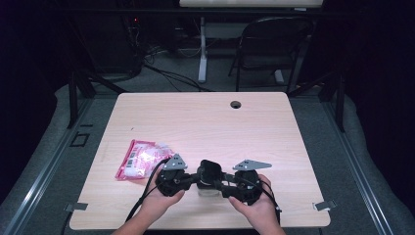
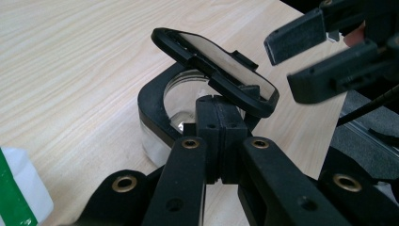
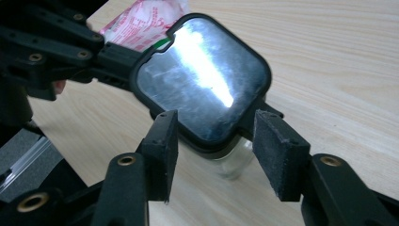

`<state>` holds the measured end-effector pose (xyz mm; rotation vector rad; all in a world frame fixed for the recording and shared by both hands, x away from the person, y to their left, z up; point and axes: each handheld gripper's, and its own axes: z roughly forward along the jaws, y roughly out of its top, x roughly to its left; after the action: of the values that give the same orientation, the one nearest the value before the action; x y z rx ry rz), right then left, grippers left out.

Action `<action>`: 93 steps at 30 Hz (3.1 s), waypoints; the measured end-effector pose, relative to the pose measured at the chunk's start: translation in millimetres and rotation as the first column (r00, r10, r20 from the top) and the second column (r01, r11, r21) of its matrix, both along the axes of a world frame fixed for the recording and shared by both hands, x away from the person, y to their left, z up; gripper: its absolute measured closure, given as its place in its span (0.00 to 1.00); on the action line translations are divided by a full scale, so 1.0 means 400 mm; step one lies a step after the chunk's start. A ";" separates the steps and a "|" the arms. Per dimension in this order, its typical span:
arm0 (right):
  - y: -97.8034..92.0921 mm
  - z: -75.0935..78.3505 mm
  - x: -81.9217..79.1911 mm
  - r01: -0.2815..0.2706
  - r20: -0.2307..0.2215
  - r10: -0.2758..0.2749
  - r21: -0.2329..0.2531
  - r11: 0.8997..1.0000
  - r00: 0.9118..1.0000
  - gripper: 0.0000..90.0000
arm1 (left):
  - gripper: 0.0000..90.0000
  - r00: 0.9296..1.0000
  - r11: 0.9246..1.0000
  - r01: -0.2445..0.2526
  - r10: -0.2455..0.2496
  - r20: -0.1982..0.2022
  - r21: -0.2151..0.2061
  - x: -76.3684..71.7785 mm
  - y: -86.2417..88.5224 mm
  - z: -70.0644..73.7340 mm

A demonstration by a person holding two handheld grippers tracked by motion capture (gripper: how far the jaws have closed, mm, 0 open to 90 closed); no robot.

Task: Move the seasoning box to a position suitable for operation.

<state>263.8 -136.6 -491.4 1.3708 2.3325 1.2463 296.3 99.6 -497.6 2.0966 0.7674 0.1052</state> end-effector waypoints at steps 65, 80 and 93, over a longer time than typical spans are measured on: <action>-0.044 0.002 -0.027 0.069 0.070 -0.070 0.006 0.998 0.995 0.87 | 0.78 0.998 0.994 -0.045 0.041 0.040 0.097 0.097 -0.047 -0.058; -0.054 0.011 0.003 0.101 0.052 -0.100 -0.023 0.995 0.994 0.93 | 0.73 0.999 0.997 -0.030 0.032 -0.018 0.073 0.093 -0.026 -0.054; -0.059 0.011 0.112 0.138 0.044 -0.138 -0.010 0.990 0.989 0.94 | 0.70 0.999 0.999 -0.030 0.031 -0.021 0.034 0.070 -0.030 -0.053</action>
<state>308.8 -160.1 -487.1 1.4588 2.1725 1.2061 324.4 87.6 -518.7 2.1216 0.8160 0.1135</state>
